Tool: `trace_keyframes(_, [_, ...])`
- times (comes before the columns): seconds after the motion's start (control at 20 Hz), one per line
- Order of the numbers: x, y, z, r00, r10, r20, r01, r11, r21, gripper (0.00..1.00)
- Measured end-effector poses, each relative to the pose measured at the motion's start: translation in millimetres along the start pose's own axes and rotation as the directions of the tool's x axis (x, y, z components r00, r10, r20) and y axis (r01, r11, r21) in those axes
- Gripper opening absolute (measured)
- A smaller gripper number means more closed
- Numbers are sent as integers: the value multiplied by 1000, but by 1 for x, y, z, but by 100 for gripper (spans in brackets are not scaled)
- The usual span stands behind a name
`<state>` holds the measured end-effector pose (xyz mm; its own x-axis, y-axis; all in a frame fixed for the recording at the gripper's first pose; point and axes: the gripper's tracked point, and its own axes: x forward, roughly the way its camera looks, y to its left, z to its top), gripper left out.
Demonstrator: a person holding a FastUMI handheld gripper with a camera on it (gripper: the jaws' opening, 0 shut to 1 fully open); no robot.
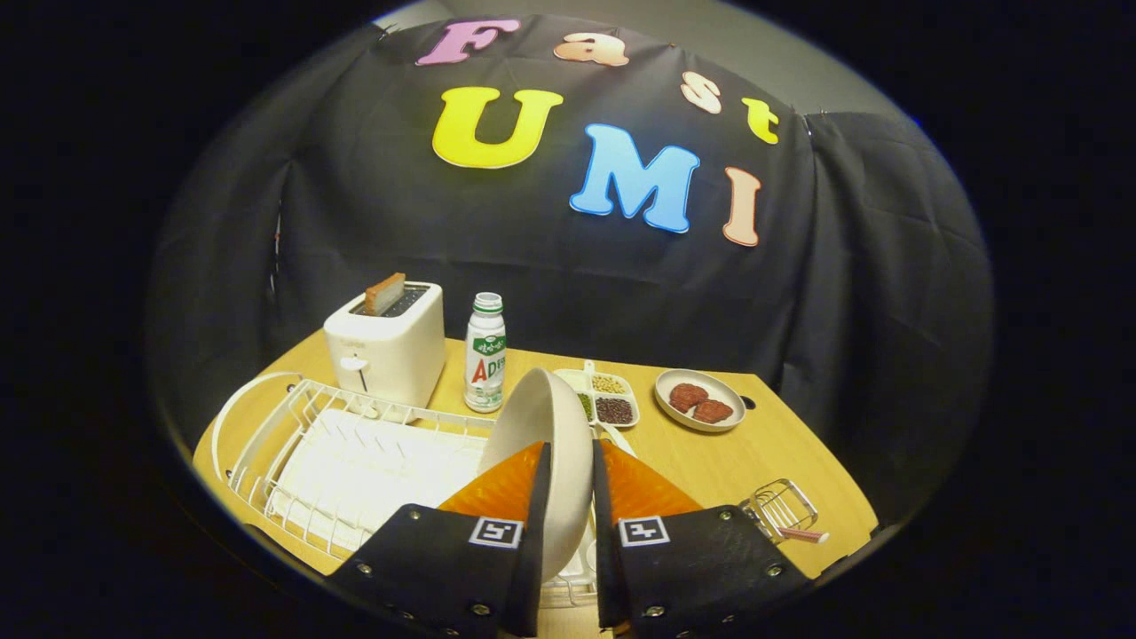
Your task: Take the plate from the dish rack, then take the spoon from the basket and place it into the plate.
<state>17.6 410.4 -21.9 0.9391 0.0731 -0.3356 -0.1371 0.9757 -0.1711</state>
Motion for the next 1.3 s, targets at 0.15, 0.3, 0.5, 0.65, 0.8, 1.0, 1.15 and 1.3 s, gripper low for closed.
trace_keyframes(0.15, [-7,-6,8,995,-101,-16,100,993,-57,18])
trace_keyframes(0.3, [-13,-10,17,985,-170,-33,166,981,-100,3])
trace_keyframes(0.5, [-16,-14,16,977,-209,-49,203,973,-110,3])
trace_keyframes(0.65, [-21,-16,19,968,-246,-47,237,961,-146,3])
trace_keyframes(0.8, [-25,-17,22,956,-291,-37,278,938,-205,3])
trace_keyframes(1.0, [-25,-12,33,945,-328,-18,311,911,-272,3])
trace_keyframes(1.15, [-27,-10,44,933,-361,17,344,875,-340,3])
trace_keyframes(1.3, [-35,-5,59,935,-350,61,347,861,-373,3])
